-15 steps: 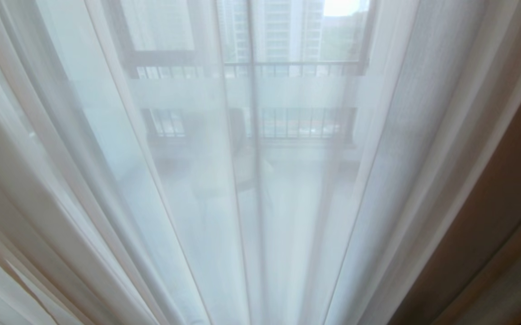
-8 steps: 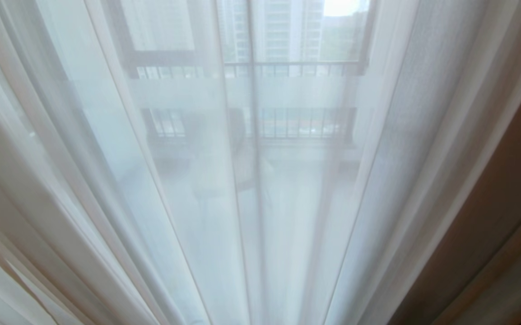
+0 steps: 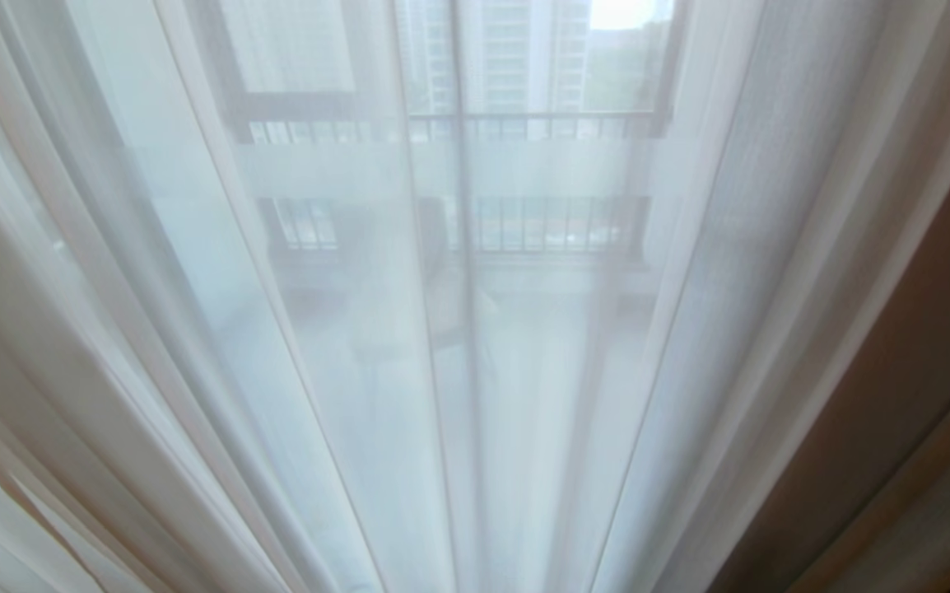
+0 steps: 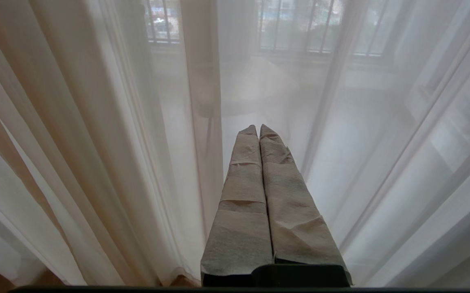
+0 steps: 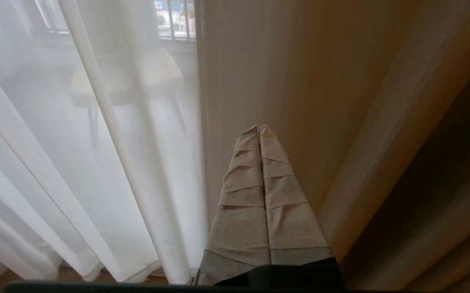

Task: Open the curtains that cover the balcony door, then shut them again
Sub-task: Close the outer curtains on both sides

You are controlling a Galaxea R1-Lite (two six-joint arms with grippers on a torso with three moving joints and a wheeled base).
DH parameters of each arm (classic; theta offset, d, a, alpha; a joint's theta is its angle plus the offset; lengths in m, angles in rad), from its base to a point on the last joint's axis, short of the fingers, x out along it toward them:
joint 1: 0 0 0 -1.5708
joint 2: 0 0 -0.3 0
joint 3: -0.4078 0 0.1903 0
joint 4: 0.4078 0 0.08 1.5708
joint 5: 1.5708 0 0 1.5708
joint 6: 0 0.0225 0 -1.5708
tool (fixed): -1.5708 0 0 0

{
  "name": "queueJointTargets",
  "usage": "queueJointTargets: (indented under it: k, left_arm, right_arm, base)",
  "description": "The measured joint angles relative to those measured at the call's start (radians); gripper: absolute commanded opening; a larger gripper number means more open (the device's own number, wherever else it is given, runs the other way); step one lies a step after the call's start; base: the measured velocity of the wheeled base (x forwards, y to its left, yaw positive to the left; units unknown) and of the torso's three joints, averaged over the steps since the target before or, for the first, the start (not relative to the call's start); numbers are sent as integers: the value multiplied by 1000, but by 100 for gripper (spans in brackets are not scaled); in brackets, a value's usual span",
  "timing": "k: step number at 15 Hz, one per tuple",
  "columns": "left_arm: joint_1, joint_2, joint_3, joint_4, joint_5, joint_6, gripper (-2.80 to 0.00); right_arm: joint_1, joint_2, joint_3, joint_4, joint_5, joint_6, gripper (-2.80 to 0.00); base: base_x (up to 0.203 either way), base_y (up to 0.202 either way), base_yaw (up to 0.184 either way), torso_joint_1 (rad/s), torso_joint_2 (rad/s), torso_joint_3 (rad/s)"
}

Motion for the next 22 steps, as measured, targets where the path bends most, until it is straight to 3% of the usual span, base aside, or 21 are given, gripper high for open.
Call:
queueJointTargets:
  k: [5, 8, 12, 17, 20, 21, 22]
  left_arm:
    - [0, 0, 0, 0, 0, 1, -280]
    - [1, 0, 0, 0, 0, 0, -280]
    - [0, 0, 0, 0, 0, 1, -280]
    - [0, 0, 0, 0, 0, 1, -280]
    - [0, 0, 0, 0, 0, 1, -280]
    - [0, 0, 0, 0, 0, 0, -280]
    - [0, 0, 0, 0, 0, 0, -280]
  right_arm:
    - [-39, 148, -120, -16, -74, 2, -280]
    - [-220, 238, -182, -22, -83, 7, -280]
    - [-471, 317, -285, -27, 0, 3, -280]
    - [-616, 425, -454, -16, 10, 0, -280]
    - [-650, 495, -526, -16, 12, 4, -280]
    - [-653, 516, -545, -18, 14, 9, 0]
    - [-655, 534, -560, -21, 15, 20, 0]
  base:
    - [0, 0, 0, 0, 0, 0]
    - [0, 0, 0, 0, 0, 0]
    - [0, 0, 0, 0, 0, 0]
    - [0, 0, 0, 0, 0, 0]
    - [0, 0, 0, 0, 0, 0]
    - [0, 0, 0, 0, 0, 0]
    - [0, 0, 0, 0, 0, 0]
